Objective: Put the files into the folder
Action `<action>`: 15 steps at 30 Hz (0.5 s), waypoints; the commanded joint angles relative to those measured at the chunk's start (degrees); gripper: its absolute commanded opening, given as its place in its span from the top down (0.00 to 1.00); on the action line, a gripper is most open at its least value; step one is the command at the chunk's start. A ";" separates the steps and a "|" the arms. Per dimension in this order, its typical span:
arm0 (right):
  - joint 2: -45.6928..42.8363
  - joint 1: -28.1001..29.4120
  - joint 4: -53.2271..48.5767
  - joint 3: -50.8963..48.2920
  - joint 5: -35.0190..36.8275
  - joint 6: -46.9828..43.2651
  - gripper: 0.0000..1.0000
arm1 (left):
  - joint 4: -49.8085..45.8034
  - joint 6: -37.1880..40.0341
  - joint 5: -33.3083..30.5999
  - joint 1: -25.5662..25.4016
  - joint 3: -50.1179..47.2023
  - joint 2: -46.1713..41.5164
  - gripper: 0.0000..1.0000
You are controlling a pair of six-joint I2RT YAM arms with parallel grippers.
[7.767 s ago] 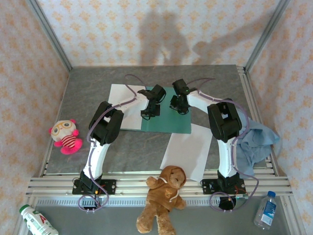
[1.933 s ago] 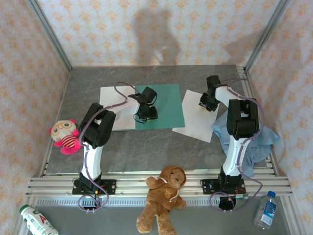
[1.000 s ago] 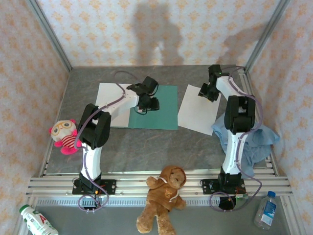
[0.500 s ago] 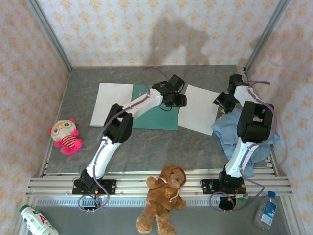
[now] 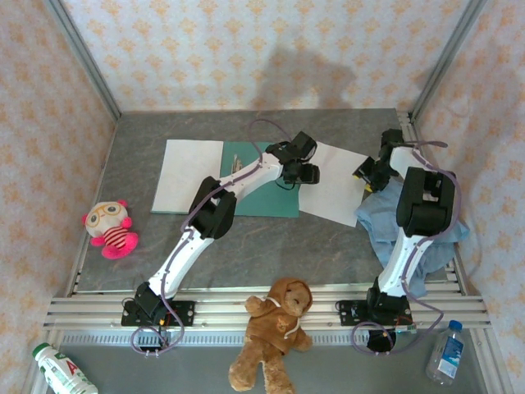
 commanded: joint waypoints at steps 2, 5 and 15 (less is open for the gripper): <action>1.85 0.09 0.68 -0.61 -0.01 0.88 0.54 | -1.33 0.53 0.59 -0.15 1.18 0.26 0.40; 2.45 0.12 0.76 -0.60 0.05 0.94 0.55 | -1.15 0.53 1.38 -0.19 1.70 0.96 0.42; 4.00 0.27 1.86 -0.64 -1.03 1.52 0.55 | -1.33 0.44 2.11 -0.22 1.45 1.98 0.42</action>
